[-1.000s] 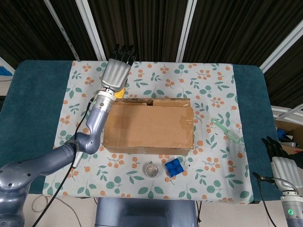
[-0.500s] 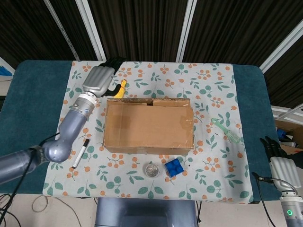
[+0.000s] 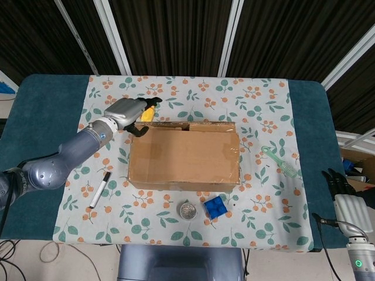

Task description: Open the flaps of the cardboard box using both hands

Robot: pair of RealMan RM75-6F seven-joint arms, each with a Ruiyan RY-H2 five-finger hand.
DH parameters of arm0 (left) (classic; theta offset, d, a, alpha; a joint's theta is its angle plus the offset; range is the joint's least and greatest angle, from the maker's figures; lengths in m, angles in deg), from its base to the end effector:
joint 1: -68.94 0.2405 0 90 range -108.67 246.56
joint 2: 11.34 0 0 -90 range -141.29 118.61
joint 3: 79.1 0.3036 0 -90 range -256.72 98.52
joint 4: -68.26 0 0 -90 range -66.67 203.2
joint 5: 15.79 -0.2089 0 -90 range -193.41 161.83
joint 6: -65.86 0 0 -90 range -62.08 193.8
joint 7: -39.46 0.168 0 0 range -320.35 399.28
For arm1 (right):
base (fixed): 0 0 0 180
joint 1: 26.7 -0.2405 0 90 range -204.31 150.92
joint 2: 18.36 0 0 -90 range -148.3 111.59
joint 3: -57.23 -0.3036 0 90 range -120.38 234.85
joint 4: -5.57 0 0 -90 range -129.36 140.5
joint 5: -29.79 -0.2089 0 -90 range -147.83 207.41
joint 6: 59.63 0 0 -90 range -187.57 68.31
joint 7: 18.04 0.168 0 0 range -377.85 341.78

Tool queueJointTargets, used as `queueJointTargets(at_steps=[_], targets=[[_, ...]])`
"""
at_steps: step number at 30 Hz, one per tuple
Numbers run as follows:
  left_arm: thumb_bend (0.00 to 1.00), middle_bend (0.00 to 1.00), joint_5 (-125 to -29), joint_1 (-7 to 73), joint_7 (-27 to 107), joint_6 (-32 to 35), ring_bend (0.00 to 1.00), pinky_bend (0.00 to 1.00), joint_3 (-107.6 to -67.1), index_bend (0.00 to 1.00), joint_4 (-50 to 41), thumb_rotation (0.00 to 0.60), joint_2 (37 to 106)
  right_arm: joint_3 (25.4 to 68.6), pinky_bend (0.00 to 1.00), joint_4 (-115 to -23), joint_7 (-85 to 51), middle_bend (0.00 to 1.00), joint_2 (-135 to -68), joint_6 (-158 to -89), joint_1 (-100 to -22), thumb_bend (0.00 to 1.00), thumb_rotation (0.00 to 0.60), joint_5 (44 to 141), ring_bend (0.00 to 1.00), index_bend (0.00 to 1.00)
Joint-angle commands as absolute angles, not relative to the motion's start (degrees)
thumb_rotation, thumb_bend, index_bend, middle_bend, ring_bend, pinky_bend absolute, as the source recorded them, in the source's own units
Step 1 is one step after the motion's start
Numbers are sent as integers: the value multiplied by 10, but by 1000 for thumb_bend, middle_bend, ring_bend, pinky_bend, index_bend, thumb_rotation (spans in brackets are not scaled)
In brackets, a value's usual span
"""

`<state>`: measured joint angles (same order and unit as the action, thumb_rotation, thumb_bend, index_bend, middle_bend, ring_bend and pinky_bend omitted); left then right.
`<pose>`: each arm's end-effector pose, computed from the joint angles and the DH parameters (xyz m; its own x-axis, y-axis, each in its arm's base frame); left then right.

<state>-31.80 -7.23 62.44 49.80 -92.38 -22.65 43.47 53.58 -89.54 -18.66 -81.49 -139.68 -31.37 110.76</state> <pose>-0.0214 0.4955 0.1451 0.4374 0.5114 0.7397 0.8924 -0.3487 -0.2865 -0.3625 -0.2085 0.1761 0.3617 -0.0804 0.9288 -0.9270 0.0746 0.3674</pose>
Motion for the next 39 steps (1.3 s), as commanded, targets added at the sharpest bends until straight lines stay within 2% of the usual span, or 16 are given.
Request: queueJointTargets(at_steps=[1,12,39], targets=[[451,131,-323,-99,597,514,107,292,-896,0,-210,600,442,536,193,-895,-185,0,-815,-1397,-314,174,600,1108,0,0],[451,136,-360,-136,524,530,117,292,-843,0,-181,600,475,536,193,-896,-184,0,-814,-1396,-314,174,600,1108,0,0],[454,140,-475,-179,420,540,116,276,-794,10,-173,600,499,537,193,-896,-177,0,-813,-1396,-314,189,600,1110,0,0]])
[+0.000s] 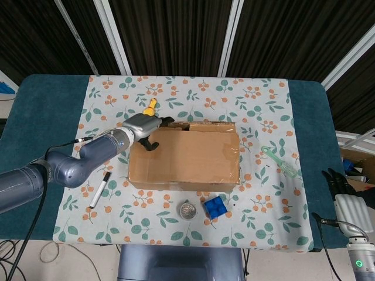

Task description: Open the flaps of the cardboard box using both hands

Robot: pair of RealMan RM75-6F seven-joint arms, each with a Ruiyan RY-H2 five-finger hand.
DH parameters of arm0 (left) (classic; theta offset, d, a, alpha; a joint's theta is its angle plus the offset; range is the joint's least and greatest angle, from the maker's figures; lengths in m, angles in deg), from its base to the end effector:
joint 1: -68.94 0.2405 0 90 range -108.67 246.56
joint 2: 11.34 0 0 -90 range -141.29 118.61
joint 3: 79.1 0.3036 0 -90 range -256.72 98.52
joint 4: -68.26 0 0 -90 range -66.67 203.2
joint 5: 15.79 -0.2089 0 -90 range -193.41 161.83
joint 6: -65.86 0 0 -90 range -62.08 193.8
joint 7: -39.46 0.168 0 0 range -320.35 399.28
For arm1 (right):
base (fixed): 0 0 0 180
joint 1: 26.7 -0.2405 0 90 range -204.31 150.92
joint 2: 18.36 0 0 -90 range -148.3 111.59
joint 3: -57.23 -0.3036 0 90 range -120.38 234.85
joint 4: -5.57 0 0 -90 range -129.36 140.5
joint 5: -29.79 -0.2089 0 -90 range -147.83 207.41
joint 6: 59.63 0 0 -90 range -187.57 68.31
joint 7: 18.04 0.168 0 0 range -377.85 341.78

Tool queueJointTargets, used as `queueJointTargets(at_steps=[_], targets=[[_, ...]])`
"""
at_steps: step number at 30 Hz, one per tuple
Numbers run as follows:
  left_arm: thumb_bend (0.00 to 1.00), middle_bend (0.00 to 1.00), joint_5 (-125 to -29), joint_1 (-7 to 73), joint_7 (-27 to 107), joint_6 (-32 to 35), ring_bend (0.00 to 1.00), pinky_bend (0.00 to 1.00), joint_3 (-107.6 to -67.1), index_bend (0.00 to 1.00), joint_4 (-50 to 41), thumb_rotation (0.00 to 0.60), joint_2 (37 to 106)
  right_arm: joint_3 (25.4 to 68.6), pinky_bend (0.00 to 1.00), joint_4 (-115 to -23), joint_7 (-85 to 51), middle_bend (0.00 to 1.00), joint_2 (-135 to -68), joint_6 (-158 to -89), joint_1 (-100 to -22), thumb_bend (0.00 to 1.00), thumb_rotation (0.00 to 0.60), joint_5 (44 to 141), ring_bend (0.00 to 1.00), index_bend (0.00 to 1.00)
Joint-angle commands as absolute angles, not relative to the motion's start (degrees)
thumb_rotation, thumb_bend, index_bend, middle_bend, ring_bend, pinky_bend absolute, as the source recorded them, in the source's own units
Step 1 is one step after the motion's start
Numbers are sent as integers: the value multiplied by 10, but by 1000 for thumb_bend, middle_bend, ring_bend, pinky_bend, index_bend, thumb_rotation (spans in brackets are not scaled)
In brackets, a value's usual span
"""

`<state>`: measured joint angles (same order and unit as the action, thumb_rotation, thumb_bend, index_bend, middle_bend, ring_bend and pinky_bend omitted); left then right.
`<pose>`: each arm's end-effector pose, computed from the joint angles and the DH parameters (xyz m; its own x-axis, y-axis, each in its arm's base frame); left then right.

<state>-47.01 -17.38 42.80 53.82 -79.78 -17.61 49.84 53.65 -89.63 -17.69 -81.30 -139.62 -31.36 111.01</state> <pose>-0.0092 0.4944 0.0902 0.5157 0.5932 0.6182 0.8534 -0.4193 -0.3096 -0.3619 -0.2082 0.1765 0.3482 -0.0814 0.9339 -0.9325 0.0719 0.3539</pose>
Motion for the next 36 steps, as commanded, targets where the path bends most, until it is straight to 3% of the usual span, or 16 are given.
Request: queueJointTargets(at_steps=[1,25,36], targets=[[454,141,-478,-181,417,543,115,274,-792,10,-171,600,499,537,193,-897,-177,0,-813,-1396,-314,189,600,1110,0,0],[457,149,-571,-198,360,575,108,264,-777,29,-144,600,518,536,193,-897,-179,0,-813,-1396,-313,190,600,1108,0,0],[461,124,-598,-182,316,609,119,282,-805,29,-146,600,507,536,193,-896,-181,0,-814,-1398,-313,201,600,1110,0,0]])
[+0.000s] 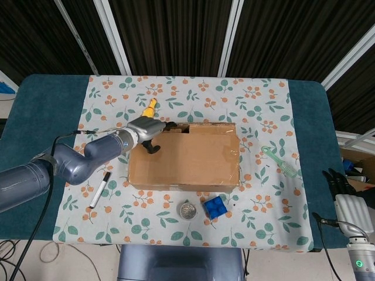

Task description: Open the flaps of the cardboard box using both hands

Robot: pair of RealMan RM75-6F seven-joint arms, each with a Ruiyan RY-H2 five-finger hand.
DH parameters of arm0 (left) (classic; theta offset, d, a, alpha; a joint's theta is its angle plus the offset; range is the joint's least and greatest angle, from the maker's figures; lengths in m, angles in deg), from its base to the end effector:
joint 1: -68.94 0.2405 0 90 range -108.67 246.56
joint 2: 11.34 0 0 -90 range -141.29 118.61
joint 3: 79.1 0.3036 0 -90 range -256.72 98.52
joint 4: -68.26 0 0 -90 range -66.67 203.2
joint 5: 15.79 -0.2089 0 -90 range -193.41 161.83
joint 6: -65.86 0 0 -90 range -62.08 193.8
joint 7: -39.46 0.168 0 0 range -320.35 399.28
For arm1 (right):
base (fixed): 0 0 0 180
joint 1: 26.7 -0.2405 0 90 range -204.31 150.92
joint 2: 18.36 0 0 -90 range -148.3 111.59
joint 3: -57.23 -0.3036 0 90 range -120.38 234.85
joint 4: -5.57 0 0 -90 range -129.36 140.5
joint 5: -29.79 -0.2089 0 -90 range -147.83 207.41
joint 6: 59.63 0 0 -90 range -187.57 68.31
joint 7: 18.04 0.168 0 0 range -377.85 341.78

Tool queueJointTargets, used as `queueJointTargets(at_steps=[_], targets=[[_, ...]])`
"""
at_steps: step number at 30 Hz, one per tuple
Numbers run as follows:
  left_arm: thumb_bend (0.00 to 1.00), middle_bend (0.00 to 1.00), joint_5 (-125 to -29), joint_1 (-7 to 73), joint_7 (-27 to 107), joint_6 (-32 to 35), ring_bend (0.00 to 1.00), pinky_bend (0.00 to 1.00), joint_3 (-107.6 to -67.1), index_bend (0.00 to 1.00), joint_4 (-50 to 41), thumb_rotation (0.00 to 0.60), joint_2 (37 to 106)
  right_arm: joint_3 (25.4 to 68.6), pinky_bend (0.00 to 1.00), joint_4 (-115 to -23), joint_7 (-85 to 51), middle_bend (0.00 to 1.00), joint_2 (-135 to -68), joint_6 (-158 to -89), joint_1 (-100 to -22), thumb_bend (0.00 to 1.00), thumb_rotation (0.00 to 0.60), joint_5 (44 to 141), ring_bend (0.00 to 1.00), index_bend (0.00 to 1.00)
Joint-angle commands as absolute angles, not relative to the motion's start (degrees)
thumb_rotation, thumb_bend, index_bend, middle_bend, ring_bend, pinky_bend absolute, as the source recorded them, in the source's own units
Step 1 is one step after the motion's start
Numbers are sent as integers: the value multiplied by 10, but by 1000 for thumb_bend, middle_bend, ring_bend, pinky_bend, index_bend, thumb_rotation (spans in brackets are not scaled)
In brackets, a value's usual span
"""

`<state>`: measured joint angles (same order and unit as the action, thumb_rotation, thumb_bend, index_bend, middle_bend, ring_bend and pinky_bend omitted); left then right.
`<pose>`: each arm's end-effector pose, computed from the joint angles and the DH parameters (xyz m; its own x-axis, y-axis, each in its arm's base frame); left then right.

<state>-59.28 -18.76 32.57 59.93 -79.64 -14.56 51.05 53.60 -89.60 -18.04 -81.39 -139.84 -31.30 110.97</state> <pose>-0.0044 0.4941 0.0797 0.5663 0.6183 0.5450 0.8224 -0.4680 -0.3236 -0.3619 -0.2081 0.1768 0.3530 -0.0776 0.9324 -0.9307 0.0730 0.3585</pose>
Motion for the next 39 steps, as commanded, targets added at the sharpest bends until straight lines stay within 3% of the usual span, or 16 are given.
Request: queueJointTargets(at_steps=[1,21,39], targets=[[461,124,-601,-180,312,614,127,288,-810,29,-146,600,505,536,193,-896,-181,0,-814,-1398,-313,206,600,1110,0,0],[462,125,-641,-102,251,675,173,319,-938,29,-176,600,454,535,193,-891,-178,0,-818,-1406,-313,230,600,1119,0,0],[462,126,-623,24,245,758,182,319,-1140,32,-254,600,405,536,193,-884,-177,0,-822,-1414,-312,230,600,1127,0,0]])
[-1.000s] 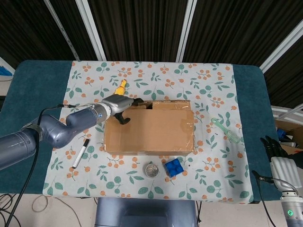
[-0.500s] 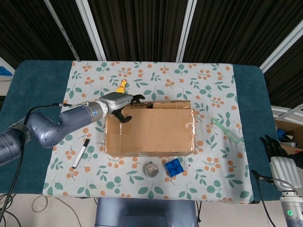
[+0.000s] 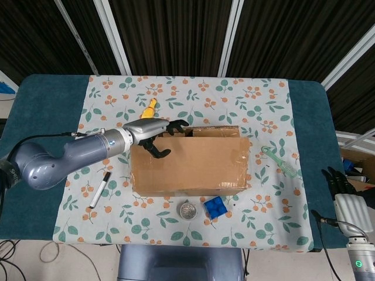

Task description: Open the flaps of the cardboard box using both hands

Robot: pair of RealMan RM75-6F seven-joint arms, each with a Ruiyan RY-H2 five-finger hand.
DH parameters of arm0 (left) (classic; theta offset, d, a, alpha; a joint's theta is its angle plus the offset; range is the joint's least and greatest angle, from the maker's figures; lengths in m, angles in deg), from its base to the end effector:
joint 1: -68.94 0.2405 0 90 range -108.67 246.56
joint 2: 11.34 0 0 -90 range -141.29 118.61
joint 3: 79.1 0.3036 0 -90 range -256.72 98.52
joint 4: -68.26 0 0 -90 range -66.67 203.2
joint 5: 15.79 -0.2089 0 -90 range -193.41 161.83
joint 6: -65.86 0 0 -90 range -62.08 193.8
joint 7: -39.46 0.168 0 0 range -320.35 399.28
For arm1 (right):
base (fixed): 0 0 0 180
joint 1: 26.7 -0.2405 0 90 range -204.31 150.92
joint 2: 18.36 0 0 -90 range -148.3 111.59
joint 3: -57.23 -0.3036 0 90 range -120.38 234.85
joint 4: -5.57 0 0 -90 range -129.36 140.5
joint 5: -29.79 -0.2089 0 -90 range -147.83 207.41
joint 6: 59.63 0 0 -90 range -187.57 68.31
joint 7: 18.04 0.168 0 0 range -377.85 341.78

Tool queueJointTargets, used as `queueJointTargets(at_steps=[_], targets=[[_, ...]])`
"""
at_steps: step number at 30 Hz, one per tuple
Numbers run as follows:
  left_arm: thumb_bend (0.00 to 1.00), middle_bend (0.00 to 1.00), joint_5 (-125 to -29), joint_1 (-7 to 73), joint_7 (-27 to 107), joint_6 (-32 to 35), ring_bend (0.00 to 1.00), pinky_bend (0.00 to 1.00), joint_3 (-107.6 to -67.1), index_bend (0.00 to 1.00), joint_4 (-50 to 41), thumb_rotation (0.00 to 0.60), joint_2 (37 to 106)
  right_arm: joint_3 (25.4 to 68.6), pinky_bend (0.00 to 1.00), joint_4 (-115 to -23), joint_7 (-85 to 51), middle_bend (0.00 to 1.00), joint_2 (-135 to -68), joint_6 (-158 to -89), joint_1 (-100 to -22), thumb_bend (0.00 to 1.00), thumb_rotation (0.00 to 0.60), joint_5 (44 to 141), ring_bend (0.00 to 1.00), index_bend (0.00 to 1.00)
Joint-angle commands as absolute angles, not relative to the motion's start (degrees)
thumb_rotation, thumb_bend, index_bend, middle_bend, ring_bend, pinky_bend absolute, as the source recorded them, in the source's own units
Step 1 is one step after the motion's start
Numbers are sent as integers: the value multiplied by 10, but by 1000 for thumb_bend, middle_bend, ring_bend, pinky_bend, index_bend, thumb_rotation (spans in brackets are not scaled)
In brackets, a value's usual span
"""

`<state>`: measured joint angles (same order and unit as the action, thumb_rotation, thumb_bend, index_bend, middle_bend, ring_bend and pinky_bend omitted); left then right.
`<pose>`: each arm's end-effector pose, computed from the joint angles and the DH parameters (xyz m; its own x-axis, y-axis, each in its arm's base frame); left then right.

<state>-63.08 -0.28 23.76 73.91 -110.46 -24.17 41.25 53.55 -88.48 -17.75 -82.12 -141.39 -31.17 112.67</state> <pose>0.0209 0.4523 0.1446 0.2858 0.7410 0.6076 0.9270 -0.3745 0.0207 -0.3594 -0.2083 0.1767 0.3608 -0.0501 0.9313 -0.9306 0.0472 0.3631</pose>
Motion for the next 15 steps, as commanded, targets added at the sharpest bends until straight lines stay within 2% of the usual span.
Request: queueJointTargets(at_steps=[1,15], targets=[[462,126,-621,31,248,763,182,319,-1151,32,-257,600,404,536,193,-884,-178,0,-822,-1415,-311,230,600,1128,0,0],[463,126,-551,122,283,858,182,326,-1286,35,-303,600,407,535,193,-881,-178,0,-825,-1419,-311,230,600,1131,0,0]])
